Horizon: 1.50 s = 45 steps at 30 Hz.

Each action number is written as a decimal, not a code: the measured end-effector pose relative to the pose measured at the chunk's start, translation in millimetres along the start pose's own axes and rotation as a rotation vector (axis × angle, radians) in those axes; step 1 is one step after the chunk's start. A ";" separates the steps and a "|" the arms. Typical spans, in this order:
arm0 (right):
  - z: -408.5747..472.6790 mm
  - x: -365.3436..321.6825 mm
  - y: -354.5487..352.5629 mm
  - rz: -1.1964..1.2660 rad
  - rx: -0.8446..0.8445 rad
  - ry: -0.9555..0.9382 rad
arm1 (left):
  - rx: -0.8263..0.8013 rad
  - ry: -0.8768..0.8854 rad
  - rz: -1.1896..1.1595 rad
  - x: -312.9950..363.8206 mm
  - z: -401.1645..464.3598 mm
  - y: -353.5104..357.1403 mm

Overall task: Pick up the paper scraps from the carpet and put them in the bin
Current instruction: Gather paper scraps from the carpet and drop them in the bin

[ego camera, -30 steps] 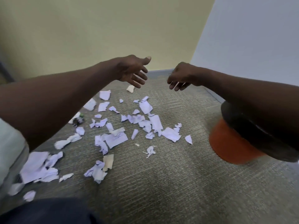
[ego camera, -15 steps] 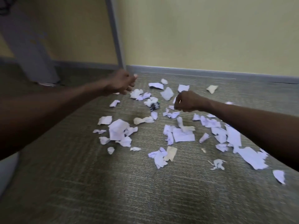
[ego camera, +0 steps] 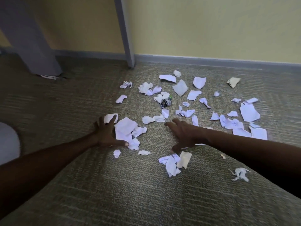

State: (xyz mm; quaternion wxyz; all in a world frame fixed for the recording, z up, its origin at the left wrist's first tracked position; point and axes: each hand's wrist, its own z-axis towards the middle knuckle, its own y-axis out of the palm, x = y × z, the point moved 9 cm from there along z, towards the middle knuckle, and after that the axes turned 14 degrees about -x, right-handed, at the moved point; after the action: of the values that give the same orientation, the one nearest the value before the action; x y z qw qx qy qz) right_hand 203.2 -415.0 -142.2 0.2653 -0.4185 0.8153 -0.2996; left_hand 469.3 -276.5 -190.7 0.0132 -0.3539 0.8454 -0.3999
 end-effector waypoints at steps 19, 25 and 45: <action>110.6 -74.3 -27.3 -0.092 0.078 -0.001 | 0.437 0.190 -0.184 -0.8 18.7 -16.1; 108.7 -88.6 -27.0 -0.016 0.199 -0.143 | 0.277 0.309 -0.200 10.5 18.6 -10.1; 91.0 -66.8 -19.8 1.025 -0.016 -0.186 | 0.206 0.331 -0.555 92.8 -8.0 10.6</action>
State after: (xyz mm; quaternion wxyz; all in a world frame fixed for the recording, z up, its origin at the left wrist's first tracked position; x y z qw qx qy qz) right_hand 309.8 -392.3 -177.9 0.4459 0.0077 0.8908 -0.0867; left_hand 391.0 -323.2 -168.3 -0.1978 -0.4977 0.6627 -0.5235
